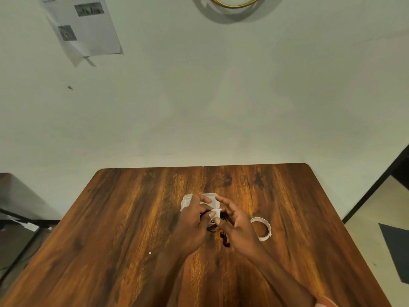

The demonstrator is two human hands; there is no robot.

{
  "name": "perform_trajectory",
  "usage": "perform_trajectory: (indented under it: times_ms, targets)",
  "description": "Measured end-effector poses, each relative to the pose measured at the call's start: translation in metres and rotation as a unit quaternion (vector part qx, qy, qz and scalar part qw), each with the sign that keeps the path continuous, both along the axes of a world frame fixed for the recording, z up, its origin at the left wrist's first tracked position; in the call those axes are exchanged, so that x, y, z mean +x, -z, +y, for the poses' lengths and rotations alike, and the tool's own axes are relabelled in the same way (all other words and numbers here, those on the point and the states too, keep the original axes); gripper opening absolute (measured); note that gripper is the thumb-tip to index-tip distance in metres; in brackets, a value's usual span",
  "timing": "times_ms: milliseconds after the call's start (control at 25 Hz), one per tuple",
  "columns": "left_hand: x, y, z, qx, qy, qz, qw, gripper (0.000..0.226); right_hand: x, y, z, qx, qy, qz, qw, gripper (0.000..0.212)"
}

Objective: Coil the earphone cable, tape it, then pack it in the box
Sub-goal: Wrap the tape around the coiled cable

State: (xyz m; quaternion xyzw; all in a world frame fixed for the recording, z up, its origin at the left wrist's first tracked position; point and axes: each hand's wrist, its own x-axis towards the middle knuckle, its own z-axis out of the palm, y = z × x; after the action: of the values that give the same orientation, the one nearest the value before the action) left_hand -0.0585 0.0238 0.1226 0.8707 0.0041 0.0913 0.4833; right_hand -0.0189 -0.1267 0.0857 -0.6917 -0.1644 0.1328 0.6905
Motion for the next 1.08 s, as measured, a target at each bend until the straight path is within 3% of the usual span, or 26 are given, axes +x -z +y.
perform_trajectory:
  times_ms: [240,440,520,680,840,920,1000,1080]
  targets:
    - [0.001,-0.015,0.005,0.03,0.011,-0.004,0.999,0.02,-0.006,-0.011,-0.001,0.041,0.021,-0.054,0.998,0.048]
    - [0.002,-0.033,0.008,0.054,0.04,-0.007,0.998,0.026,-0.015,-0.017,0.004,-0.011,0.059,-0.168,0.984,0.016]
    - [0.001,-0.038,0.007,0.04,0.043,-0.001,0.998,0.015,-0.019,-0.021,0.007,-0.025,0.075,-0.199,0.977,0.008]
    - [0.001,-0.047,0.006,0.013,0.044,0.018,0.999,0.024,-0.022,-0.026,0.009,-0.038,0.101,-0.247,0.963,0.017]
    - [-0.001,-0.056,0.012,0.051,0.057,0.006,0.997,0.02,-0.023,-0.032,0.01,-0.039,0.12,-0.216,0.968,0.026]
    - [-0.003,-0.059,0.016,0.061,0.072,0.011,0.995,0.032,-0.024,-0.035,0.01,-0.054,0.138,-0.21,0.966,0.026]
    - [-0.003,-0.058,0.018,0.11,0.077,-0.011,0.991,0.04,-0.024,-0.035,0.009,-0.074,0.143,-0.211,0.964,0.024]
    - [-0.001,-0.055,0.019,0.179,0.072,-0.061,0.979,0.028,-0.023,-0.035,0.01,-0.098,0.138,-0.208,0.963,0.022]
